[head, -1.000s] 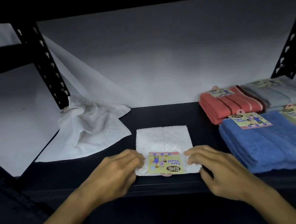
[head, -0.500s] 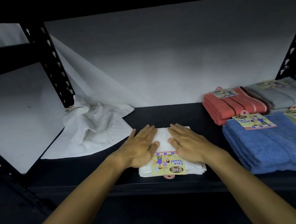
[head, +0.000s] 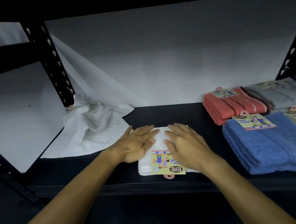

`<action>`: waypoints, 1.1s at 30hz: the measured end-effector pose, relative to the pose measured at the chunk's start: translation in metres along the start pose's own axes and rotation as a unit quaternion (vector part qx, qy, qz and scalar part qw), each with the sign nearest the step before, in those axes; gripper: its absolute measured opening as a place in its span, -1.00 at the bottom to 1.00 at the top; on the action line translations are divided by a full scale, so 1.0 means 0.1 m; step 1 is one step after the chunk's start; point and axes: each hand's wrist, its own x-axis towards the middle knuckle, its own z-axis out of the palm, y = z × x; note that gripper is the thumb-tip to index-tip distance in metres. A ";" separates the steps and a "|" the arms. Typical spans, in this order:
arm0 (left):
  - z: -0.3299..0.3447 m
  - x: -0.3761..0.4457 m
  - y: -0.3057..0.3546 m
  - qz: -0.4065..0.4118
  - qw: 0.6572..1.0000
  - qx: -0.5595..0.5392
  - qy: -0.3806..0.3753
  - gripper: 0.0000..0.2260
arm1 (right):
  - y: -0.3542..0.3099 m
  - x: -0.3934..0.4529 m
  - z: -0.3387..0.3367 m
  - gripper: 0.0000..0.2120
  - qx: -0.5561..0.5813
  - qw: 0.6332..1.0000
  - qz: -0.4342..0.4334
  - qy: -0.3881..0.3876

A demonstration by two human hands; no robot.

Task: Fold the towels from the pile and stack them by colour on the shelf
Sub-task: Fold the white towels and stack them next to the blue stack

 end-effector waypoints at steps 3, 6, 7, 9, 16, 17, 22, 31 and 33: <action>0.02 -0.09 -0.11 0.006 1.000 0.009 0.020 -0.53 | -0.32 -0.29 -0.02 -0.51 0.066 0.997 -0.032 0.013; 0.03 -0.22 -0.11 0.008 0.998 0.045 0.043 -0.50 | -0.29 -0.42 0.07 -0.45 0.061 0.996 -0.055 -0.036; 0.03 -0.27 -0.10 0.010 0.997 0.055 0.051 -0.49 | -0.21 -0.42 0.07 -0.45 0.062 0.995 -0.058 -0.045; 0.03 -0.41 -0.06 0.012 0.995 0.065 0.070 -0.46 | -0.03 -0.39 0.05 -0.49 0.065 0.993 -0.072 -0.068; 0.24 -0.86 0.30 0.035 0.971 0.139 0.189 -0.43 | 0.43 -0.28 -0.14 -0.68 0.051 0.985 -0.131 -0.103; 0.27 -0.89 0.38 0.045 0.967 0.140 0.207 -0.45 | 0.48 -0.25 -0.16 -0.70 0.052 0.984 -0.135 -0.102; 0.20 -0.87 0.53 0.079 0.968 0.094 0.218 -0.52 | 0.55 -0.16 -0.19 -0.63 0.026 0.988 -0.120 -0.089; -0.04 -0.24 -0.03 0.064 0.996 0.064 0.006 -0.26 | -0.38 -0.47 0.22 -0.60 0.017 0.989 -0.043 0.138; -0.03 -0.24 -0.05 0.057 0.995 0.081 -0.007 -0.34 | -0.39 -0.49 0.27 -0.61 0.011 0.991 -0.030 0.132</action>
